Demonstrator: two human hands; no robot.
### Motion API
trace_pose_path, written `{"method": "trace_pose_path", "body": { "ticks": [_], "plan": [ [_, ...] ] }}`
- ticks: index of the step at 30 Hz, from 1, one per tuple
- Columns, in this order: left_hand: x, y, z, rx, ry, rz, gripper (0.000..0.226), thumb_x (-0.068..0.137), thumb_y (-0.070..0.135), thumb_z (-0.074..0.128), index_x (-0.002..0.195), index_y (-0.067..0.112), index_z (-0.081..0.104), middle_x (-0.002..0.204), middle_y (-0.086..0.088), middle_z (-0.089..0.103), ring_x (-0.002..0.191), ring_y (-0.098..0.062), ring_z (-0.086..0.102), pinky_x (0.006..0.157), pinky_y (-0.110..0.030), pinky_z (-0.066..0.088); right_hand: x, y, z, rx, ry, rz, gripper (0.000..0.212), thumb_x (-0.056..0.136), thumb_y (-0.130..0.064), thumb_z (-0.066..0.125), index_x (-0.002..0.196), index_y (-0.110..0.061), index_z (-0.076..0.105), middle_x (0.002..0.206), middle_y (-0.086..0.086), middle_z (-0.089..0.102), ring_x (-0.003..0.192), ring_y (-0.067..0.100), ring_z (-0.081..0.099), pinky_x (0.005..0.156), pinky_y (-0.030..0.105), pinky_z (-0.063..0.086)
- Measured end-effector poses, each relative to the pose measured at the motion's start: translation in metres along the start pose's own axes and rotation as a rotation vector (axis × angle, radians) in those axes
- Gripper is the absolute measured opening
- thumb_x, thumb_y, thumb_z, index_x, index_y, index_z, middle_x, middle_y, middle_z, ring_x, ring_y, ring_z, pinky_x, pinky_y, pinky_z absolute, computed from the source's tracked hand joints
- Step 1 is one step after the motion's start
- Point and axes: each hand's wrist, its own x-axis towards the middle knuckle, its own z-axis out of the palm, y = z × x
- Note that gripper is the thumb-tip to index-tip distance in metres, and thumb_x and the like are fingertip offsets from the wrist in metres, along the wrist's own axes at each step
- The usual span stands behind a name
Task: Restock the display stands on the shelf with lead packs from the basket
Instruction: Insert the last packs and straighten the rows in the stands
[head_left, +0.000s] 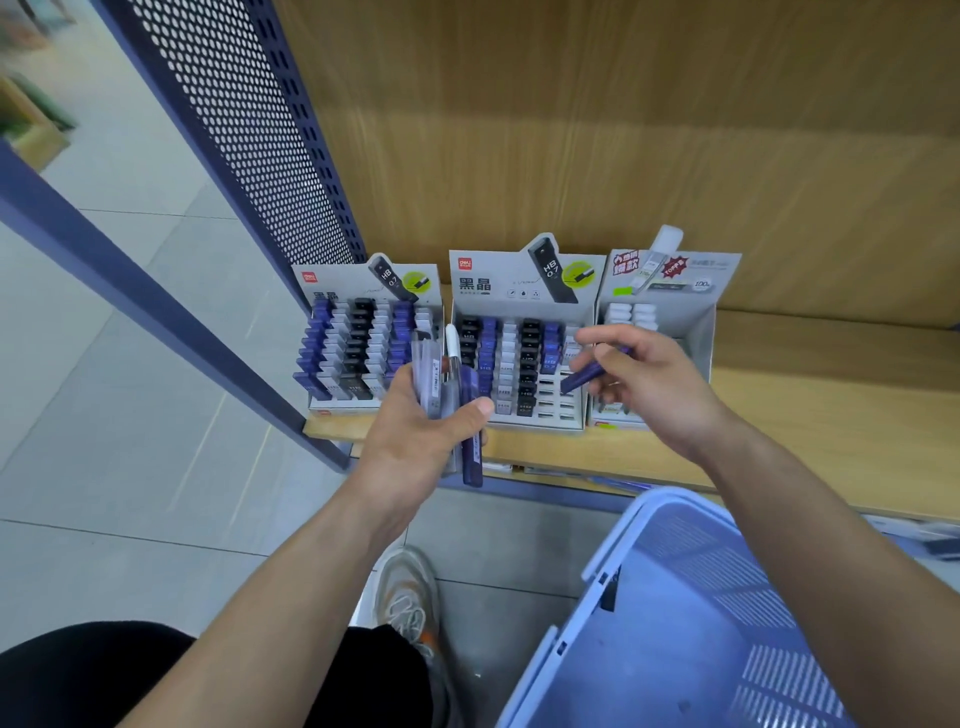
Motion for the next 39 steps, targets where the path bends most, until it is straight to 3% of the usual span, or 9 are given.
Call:
{"method": "trace_pose_path", "body": {
  "ticks": [5,7,9,13,17,20,23,34,39],
  "plan": [
    [0.0,-0.001,0.001,0.011,0.002,-0.024,0.04,0.084,0.02,0.082,0.115,0.022,0.058,0.096,0.003,0.072,0.104,-0.035,0.068,0.102,-0.063,0.048,0.023,0.0,-0.009,-0.274,0.023,0.004,0.025,0.1,0.0,0.048,0.116,-0.016,0.059,0.111,0.004,0.07,0.07,0.008,0.067,0.067,0.021,0.052],
    [0.0,-0.001,-0.001,0.008,-0.005,-0.034,0.042,0.083,0.021,0.083,0.116,0.024,0.058,0.098,0.005,0.072,0.108,-0.036,0.067,0.103,-0.062,0.048,0.031,0.002,-0.01,-0.363,0.034,-0.008,0.023,0.097,-0.002,0.056,0.113,-0.019,0.057,0.11,0.005,0.068,0.073,0.009,0.072,0.073,0.033,0.058],
    [-0.001,-0.001,-0.002,0.002,-0.011,-0.038,0.044,0.081,0.023,0.084,0.116,0.025,0.058,0.097,0.007,0.071,0.109,-0.038,0.066,0.104,-0.061,0.048,0.036,0.004,-0.009,-0.45,0.081,-0.001,0.025,0.092,-0.007,0.068,0.109,-0.02,0.056,0.099,0.002,0.07,0.075,0.017,0.073,0.065,0.043,0.059],
    [-0.001,-0.002,-0.005,-0.007,-0.001,-0.041,0.041,0.083,0.02,0.083,0.115,0.025,0.058,0.098,0.005,0.069,0.111,-0.039,0.064,0.105,-0.061,0.046,0.048,0.011,-0.003,-0.586,0.207,-0.019,0.024,0.082,-0.011,0.079,0.091,-0.016,0.058,0.08,0.002,0.068,0.066,0.017,0.063,0.046,0.023,0.043],
    [-0.001,-0.003,-0.009,-0.003,0.012,-0.039,0.042,0.081,0.022,0.084,0.114,0.025,0.058,0.097,0.006,0.069,0.111,-0.039,0.065,0.105,-0.062,0.046,0.062,0.024,0.007,-0.727,0.191,-0.091,0.008,0.09,-0.008,0.069,0.095,-0.014,0.07,0.082,0.002,0.065,0.08,0.02,0.062,0.063,0.014,0.044],
    [0.0,-0.004,-0.011,-0.004,0.031,-0.03,0.039,0.085,0.017,0.081,0.115,0.022,0.056,0.095,0.004,0.069,0.108,-0.041,0.065,0.103,-0.062,0.048,0.072,0.034,0.014,-0.822,0.117,-0.129,0.024,0.097,-0.004,0.056,0.114,-0.009,0.073,0.113,0.011,0.07,0.105,0.028,0.065,0.094,0.031,0.05],
    [0.0,-0.004,-0.011,-0.009,0.041,-0.032,0.037,0.086,0.014,0.079,0.114,0.019,0.056,0.093,0.003,0.068,0.107,-0.041,0.065,0.101,-0.061,0.05,0.078,0.04,0.016,-0.965,0.053,-0.152,0.031,0.097,-0.008,0.057,0.126,-0.012,0.067,0.123,0.013,0.067,0.116,0.029,0.06,0.1,0.033,0.046],
    [-0.001,-0.006,-0.013,-0.006,0.047,-0.05,0.036,0.086,0.014,0.079,0.114,0.02,0.056,0.098,-0.001,0.068,0.107,-0.041,0.065,0.1,-0.057,0.052,0.082,0.048,0.009,-0.938,0.066,-0.213,0.016,0.09,-0.01,0.068,0.104,-0.016,0.064,0.097,0.007,0.068,0.091,0.026,0.063,0.086,0.042,0.055],
    [-0.001,-0.005,-0.014,0.0,0.049,-0.053,0.036,0.086,0.014,0.079,0.113,0.021,0.056,0.095,0.002,0.067,0.106,-0.041,0.066,0.1,-0.058,0.051,0.086,0.051,0.007,-0.909,0.083,-0.268,0.016,0.09,-0.006,0.069,0.105,-0.01,0.072,0.103,0.01,0.068,0.085,0.02,0.059,0.081,0.028,0.048]
  ]
}}
